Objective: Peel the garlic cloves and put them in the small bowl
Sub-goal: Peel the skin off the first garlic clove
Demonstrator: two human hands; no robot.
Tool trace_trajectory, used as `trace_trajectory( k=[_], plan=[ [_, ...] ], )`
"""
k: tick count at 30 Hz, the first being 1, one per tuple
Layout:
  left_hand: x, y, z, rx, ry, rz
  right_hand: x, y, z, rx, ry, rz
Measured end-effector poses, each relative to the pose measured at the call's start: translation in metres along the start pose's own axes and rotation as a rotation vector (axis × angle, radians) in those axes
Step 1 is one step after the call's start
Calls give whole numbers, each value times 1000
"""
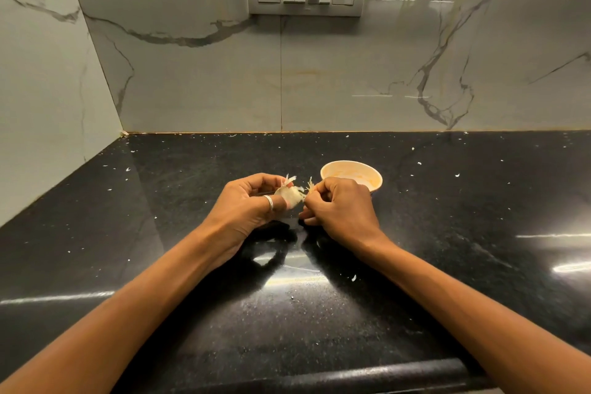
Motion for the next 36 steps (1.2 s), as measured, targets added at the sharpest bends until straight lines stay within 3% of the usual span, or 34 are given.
trace_trajectory(
  k=[6, 12, 17, 25, 36],
  plan=[
    [0, 3, 2, -41, 9, -110, 1, 1, 0, -9, 58, -95],
    [3, 2, 2, -31, 32, -68, 19, 8, -6, -137, 263, -209],
    [0, -3, 0, 13, 23, -32, 34, -5, -12, -13, 394, -183],
    [1, -4, -1, 29, -9, 98, 24, 0, -5, -67, 369, -177],
    [8, 7, 9, -70, 49, -174, 19, 1, -4, -86, 282, -304]
  ],
)
Point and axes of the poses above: each hand's wrist, its own z-axis towards the middle knuckle, its own y-axis out of the back of the hand, x = y × z, the point moved 9 cm from there along z, towards the middle knuckle, and after that the axes turned 1 degree about -z, right-handed, at the moved point
